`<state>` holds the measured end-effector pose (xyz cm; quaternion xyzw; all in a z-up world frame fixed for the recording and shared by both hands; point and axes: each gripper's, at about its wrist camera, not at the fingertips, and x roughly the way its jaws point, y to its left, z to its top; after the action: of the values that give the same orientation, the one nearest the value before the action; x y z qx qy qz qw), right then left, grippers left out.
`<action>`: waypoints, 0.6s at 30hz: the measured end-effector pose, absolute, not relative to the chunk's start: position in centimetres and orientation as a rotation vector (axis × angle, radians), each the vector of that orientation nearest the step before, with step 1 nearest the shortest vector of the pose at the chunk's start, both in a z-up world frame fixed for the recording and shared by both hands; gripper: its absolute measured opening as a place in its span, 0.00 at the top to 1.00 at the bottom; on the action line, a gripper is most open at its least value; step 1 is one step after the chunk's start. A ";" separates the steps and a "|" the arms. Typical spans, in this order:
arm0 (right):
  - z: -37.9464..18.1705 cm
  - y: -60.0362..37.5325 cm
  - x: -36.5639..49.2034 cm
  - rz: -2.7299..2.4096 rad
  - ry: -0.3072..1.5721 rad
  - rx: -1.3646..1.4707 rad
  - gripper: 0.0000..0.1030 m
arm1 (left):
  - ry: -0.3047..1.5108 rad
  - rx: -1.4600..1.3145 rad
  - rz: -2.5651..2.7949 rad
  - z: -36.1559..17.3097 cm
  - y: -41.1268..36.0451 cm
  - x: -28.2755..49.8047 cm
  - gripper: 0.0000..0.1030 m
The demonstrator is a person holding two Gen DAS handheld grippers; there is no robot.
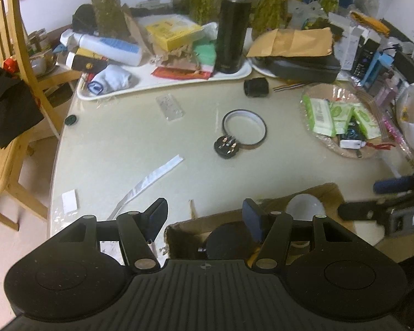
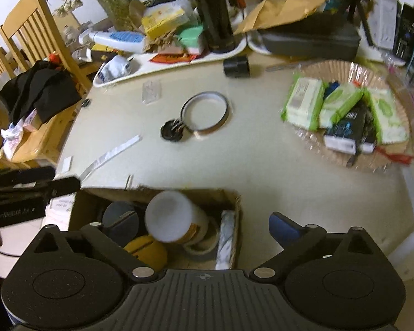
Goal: Organize rigid objects
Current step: 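Raise both open grippers out of the box and move back over the table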
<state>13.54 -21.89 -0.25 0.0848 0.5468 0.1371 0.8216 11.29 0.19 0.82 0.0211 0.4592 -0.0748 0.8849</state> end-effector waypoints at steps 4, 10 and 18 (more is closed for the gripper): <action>0.2 -22.0 14.6 0.287 1.138 0.160 0.00 | 0.957 0.024 -0.158 0.9 0.5 11.3 0.43; 1.1 -22.2 16.3 0.280 1.098 0.132 0.00 | 0.950 0.030 -0.157 1.0 0.3 11.3 0.42; 0.4 -21.6 18.7 0.279 1.098 0.083 0.00 | 0.934 0.025 -0.149 1.1 0.3 11.4 0.34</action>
<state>18.70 -21.63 0.42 0.0391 0.5200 0.1323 0.8429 11.43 0.30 1.08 0.0120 0.4496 -0.0717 0.8903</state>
